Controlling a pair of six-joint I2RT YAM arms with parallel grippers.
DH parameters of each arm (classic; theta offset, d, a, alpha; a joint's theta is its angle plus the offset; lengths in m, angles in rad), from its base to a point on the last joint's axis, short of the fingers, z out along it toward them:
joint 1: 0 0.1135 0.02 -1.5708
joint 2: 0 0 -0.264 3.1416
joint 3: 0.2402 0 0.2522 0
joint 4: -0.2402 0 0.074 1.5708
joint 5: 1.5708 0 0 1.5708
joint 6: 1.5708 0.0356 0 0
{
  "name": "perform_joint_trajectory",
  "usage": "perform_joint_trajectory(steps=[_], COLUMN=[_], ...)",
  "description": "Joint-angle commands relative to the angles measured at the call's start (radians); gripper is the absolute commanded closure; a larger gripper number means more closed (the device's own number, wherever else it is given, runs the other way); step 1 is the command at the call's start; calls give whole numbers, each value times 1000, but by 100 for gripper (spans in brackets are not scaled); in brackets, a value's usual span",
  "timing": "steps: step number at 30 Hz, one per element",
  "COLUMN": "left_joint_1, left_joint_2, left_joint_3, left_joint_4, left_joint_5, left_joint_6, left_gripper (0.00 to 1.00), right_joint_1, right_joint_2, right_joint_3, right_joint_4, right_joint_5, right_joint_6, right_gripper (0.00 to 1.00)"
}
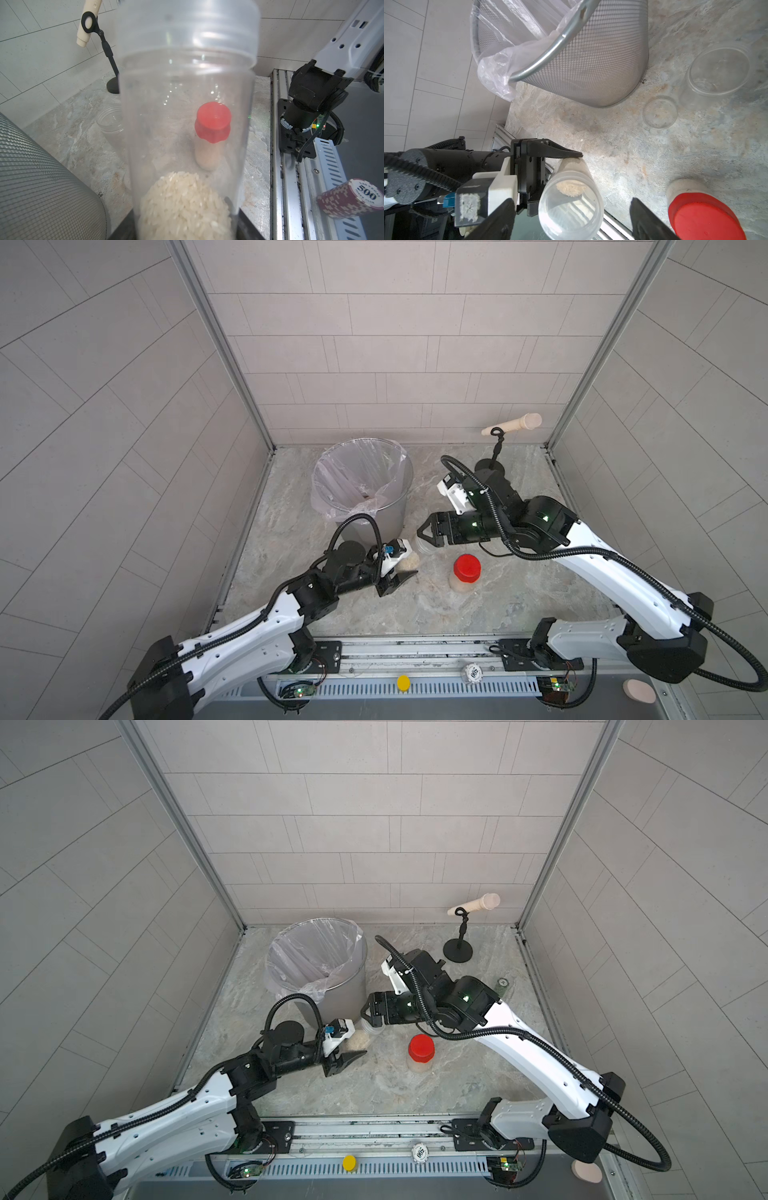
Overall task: Empty moldy rice from jars
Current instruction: Unscrew the lid from the jar.
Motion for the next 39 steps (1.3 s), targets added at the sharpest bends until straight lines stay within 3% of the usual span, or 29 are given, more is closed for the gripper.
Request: perform_joint_trajectory(steps=[1, 39], left_joint_1=[5, 5], left_joint_2=[-6, -12], left_joint_3=[-9, -14], left_joint_4=[56, 49], left_joint_5=[0, -4], left_joint_6=[22, 14], left_gripper=[84, 83], right_joint_1=[15, 47], right_joint_2=[10, 74], right_joint_3=[21, 35], right_joint_4=[-44, -65], right_joint_5=[39, 23], right_joint_6=[9, -69], right_gripper=[13, 29])
